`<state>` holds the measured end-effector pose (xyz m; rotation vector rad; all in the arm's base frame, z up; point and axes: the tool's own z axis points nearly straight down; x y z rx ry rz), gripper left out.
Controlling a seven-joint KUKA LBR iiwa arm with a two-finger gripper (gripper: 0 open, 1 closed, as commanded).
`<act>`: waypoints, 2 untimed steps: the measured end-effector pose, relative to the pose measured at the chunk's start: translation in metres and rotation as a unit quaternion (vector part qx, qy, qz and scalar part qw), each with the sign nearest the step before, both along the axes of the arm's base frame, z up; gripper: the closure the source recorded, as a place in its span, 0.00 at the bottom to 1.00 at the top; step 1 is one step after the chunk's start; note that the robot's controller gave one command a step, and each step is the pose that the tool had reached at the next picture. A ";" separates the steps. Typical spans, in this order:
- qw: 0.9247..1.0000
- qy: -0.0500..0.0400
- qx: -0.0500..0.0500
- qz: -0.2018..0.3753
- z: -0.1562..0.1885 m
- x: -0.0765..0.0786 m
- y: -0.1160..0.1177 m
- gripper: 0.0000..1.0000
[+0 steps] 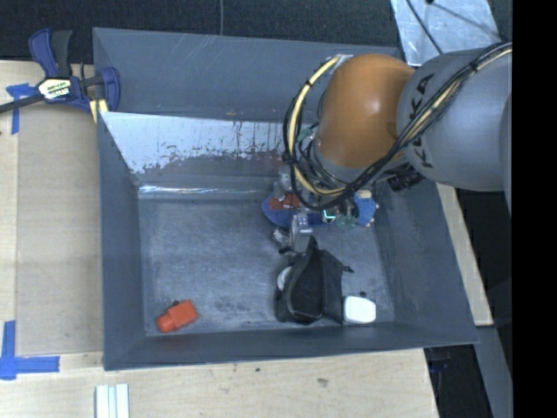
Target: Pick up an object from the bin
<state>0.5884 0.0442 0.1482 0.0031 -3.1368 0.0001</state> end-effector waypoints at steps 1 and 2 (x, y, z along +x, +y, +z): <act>0.999 -0.010 0.002 -0.030 -0.079 -0.003 0.003 0.00; 0.999 -0.002 0.002 0.042 -0.078 -0.046 0.124 0.00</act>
Offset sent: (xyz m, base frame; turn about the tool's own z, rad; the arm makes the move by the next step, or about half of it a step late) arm -0.0066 0.0020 -0.0782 0.0609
